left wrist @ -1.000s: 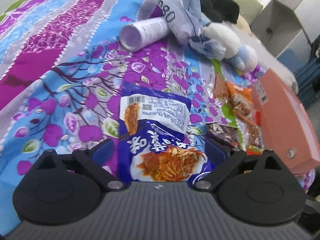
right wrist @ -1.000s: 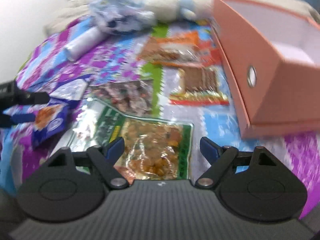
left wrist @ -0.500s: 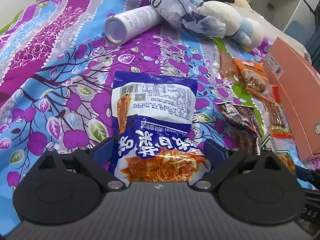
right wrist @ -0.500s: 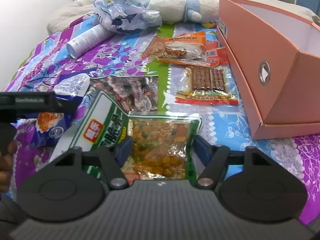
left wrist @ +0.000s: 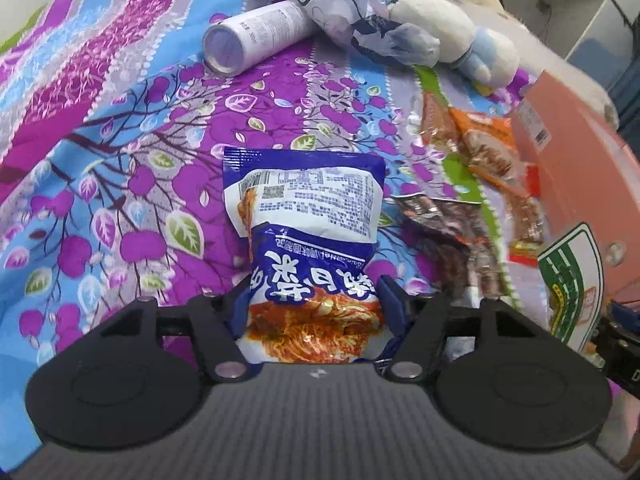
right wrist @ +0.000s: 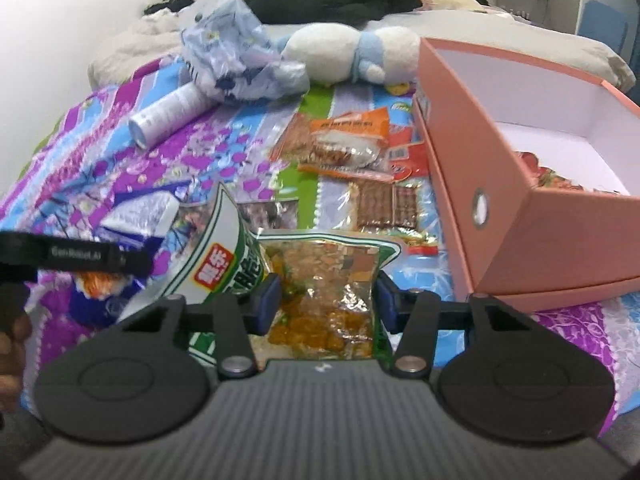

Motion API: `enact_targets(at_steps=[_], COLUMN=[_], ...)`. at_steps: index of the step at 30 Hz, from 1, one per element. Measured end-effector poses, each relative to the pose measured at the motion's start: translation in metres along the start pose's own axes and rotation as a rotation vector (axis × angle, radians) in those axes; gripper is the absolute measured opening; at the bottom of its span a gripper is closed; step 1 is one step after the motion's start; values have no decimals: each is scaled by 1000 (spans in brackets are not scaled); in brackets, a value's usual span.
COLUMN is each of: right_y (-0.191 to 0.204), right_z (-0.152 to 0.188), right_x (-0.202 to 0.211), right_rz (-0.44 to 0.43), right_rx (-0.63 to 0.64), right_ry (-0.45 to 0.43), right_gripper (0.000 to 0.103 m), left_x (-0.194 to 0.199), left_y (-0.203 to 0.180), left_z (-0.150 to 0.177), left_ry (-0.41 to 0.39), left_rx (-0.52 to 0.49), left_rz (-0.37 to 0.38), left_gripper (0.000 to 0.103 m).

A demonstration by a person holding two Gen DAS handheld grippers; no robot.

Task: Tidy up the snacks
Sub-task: 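Lift both held packs and carry them over the pink box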

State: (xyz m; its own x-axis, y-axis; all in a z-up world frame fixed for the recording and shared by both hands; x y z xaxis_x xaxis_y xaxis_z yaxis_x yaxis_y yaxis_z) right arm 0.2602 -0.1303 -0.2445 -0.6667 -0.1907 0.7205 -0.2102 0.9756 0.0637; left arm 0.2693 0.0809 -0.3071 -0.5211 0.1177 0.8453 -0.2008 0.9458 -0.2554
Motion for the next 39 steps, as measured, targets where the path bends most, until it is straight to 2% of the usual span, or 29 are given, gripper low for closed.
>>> enact_targets(at_steps=[5, 8, 14, 17, 22, 26, 31, 35, 39], right_y=[-2, -1, -5, -10, -16, -25, -36, -45, -49], right_z=[-4, -5, -10, -10, -21, -44, -95, -137, -167], right_x=[19, 33, 65, 73, 69, 54, 24, 11, 13], right_rz=[11, 18, 24, 16, 7, 13, 3, -12, 8], right_rx=[-5, 1, -6, -31, -60, -95, -113, -144, -147], right_ry=[-20, -45, -89, -94, -95, -111, -120, -78, -14], right_gripper=[52, 52, 52, 52, 52, 52, 52, 52, 52], left_x=[30, 48, 82, 92, 94, 82, 61, 56, 57], left_y=[-6, -15, -28, -34, -47, -53, -63, -80, -99], left_z=[5, 4, 4, 5, -5, -31, -80, -123, -161], left_ry=[-37, -75, -117, -124, -128, -127, -115, -65, -15], left_rx=[40, 11, 37, 65, 62, 75, 88, 74, 75], left_rz=[52, 48, 105, 141, 150, 150, 157, 162, 172], left_gripper=[68, 68, 68, 68, 68, 68, 68, 68, 68])
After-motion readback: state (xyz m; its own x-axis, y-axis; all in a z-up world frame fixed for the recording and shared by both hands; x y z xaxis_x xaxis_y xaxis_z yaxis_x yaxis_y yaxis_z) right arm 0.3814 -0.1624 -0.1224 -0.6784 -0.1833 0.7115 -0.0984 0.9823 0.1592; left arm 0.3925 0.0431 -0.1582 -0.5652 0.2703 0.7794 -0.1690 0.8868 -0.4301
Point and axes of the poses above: each gripper's, at about its wrist camera, not at the fingertips, and x roughly against the way its jaws point, y to its left, z to its underside, the point moved 8 cm from there along -x, roughly the way its jaws point, and after that the axes turned 2 degrees about y, right-handed, at the moved point
